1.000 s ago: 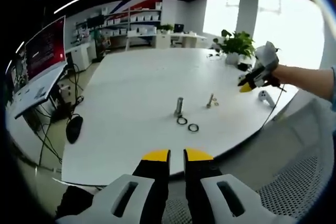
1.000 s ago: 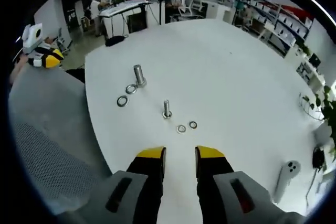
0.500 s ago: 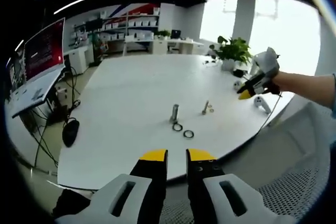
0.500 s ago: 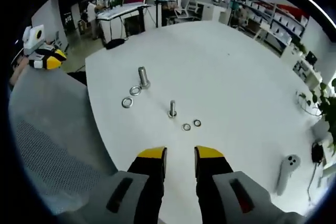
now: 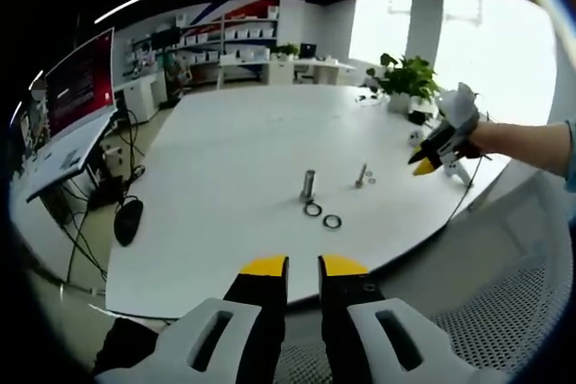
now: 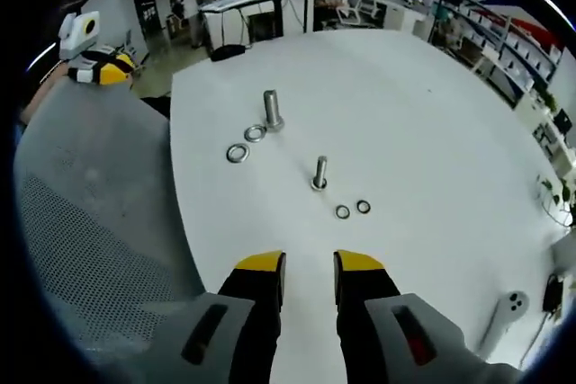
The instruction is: Place the washer onto the threaded stud by aligning its center hole with the stud, sliding it down to the base, and recovering from edge contact or off-axis alignment until the washer reaches the visible bottom stop.
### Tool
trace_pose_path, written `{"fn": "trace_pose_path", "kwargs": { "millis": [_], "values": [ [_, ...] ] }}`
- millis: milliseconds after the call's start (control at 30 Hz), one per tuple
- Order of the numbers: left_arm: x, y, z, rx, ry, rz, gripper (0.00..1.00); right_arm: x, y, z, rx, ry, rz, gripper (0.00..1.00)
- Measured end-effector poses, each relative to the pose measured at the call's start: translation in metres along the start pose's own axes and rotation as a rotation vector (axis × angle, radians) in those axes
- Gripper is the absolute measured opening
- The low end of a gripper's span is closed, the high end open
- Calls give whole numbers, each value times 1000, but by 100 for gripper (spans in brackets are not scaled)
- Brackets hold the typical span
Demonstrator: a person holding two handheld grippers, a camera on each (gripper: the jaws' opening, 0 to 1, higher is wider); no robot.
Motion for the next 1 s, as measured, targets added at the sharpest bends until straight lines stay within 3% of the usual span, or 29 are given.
{"fn": "trace_pose_path", "kwargs": {
  "millis": [167, 333, 400, 467, 600, 700, 900, 1000],
  "values": [
    [-2, -1, -5, -54, -14, 18, 11, -5, 24, 15, -9, 1, -14, 24],
    [-1, 0, -4, -57, -7, 7, 11, -4, 48, 22, -6, -42, -55, 23],
    [-3, -1, -6, -76, -47, 40, 12, -6, 54, 28, 25, -67, -55, 23],
    [-4, -3, -7, -90, -47, 65, 13, -7, 60, 30, 12, -72, -55, 24],
    [-3, -2, -8, -97, -41, 44, 12, -11, 70, 34, 6, -72, -49, 24],
    [-3, -2, -8, -96, -43, 46, 12, -14, 78, 35, -17, -16, -46, 24],
    [-3, -2, -8, -104, -47, 50, 12, -20, 85, 44, 36, -14, -35, 22],
    [-3, -2, -9, -108, -51, 54, 12, -22, 86, 44, 19, -3, -26, 22]
  ]
}}
Point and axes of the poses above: the point that each gripper's makers call its tool centre point, and the gripper's own axes: y roughly forward along the fingers, z roughly to its right, x roughly out of its underside, the point moved 8 cm from there along -y, roughly backward along the fingers, and after that the axes turned 12 degrees about y, right-handed, at the moved point
